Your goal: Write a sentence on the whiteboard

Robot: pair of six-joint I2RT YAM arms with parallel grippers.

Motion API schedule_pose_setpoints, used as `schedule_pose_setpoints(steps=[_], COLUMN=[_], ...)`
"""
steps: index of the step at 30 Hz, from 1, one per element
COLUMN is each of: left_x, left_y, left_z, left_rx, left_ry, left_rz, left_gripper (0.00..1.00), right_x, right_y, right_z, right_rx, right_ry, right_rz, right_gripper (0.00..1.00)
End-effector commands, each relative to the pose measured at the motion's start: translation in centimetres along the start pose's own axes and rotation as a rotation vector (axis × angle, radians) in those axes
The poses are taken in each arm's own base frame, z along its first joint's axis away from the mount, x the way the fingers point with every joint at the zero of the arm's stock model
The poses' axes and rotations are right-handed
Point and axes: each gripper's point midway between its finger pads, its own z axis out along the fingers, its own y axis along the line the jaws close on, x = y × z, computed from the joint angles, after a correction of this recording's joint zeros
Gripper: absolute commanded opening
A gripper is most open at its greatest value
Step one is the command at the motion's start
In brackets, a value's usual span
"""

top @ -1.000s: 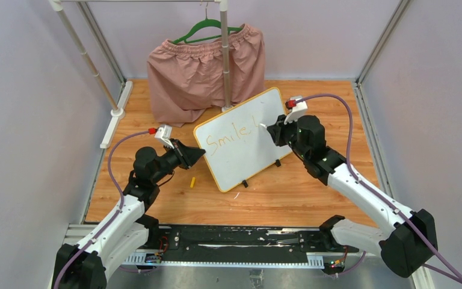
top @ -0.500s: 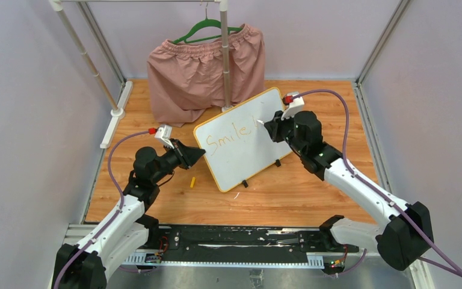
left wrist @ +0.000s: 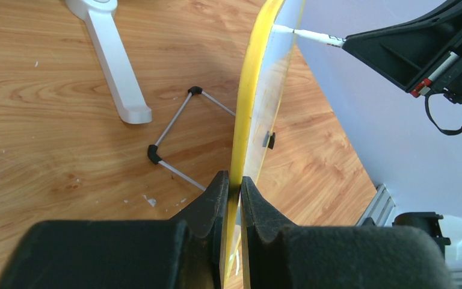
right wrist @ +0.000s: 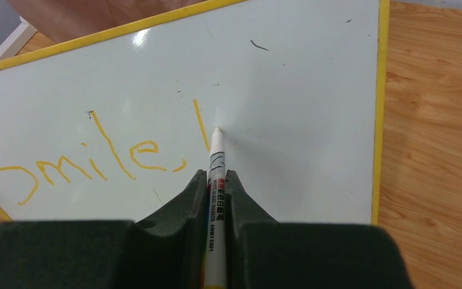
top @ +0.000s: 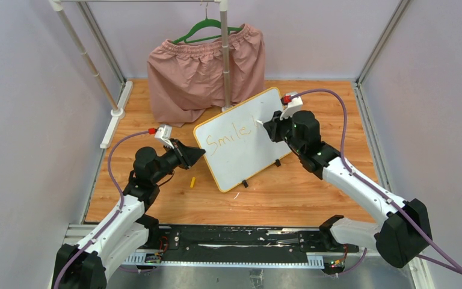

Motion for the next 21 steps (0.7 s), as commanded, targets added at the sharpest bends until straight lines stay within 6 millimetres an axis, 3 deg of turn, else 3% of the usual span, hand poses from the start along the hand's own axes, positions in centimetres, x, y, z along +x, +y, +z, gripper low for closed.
schedule_pose_setpoints(steps=[1,13,21], left_x=[-0.6,-0.6,-0.6], left_y=[-0.6,-0.6,-0.6], left_z=[-0.1,-0.2,-0.1], left_rx=[0.025,0.025,0.025], left_ry=[-0.023,-0.023,-0.022], left_rz=[0.013,0.013,0.012], left_gripper=[0.0,0.0,0.0], right_x=[-0.7,1.0,-2.8], right_y=[-0.4,-0.8,0.2], right_z=[-0.3,-1.0,-1.9], right_rx=[0.015,0.024,-0.011], right_ry=[-0.027,0.001,-0.075], right_rz=[0.02,0.025,0.035], right_gripper=[0.0,0.0,0.0])
